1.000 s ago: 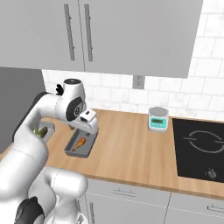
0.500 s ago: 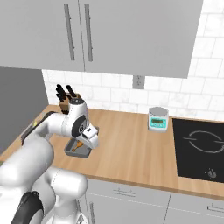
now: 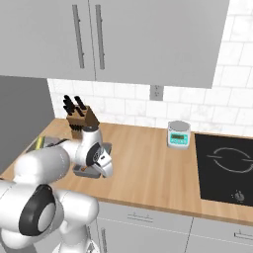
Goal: Take the meat container that has the chicken drumstick and place it on the second highest rack of the freezer. Then take the vegetable container that has the cucumber and corn and place it on the highest rack of the freezer.
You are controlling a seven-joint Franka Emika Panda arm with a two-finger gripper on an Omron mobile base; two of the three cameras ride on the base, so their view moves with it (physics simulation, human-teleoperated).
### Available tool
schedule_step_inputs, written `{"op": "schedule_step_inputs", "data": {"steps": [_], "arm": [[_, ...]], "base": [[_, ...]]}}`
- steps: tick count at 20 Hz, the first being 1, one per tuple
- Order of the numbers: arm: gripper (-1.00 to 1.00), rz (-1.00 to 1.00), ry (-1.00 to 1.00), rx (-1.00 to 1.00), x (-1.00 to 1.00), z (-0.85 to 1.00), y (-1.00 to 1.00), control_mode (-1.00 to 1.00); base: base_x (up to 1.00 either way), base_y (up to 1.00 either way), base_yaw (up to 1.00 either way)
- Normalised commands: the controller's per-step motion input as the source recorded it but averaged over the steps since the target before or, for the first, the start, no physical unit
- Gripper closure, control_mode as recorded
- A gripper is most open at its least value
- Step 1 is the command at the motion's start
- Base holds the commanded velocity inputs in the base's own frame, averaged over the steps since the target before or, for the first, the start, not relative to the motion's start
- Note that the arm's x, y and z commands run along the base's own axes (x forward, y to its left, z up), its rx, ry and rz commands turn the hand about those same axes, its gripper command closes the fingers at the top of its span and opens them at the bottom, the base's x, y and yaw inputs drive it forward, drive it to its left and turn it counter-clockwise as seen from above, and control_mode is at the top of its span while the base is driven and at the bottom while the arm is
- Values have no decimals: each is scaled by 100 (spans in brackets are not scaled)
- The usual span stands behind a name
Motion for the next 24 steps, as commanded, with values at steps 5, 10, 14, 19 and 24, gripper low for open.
{"op": "schedule_step_inputs", "data": {"steps": [5, 10, 14, 19, 24], "arm": [[-100, -2, 0, 0, 2, -27, 0, -100], [-100, -1, 0, 0, 0, -14, 0, -100], [-100, -6, 1, 0, 0, -11, 13, -100], [-100, -12, 1, 0, 0, -10, 17, -100], [-100, -9, 0, 0, 0, -2, 5, -100]], "base": [[0, 0, 0], [0, 0, 0], [0, 0, 0], [0, 0, 0], [0, 0, 0]]}}
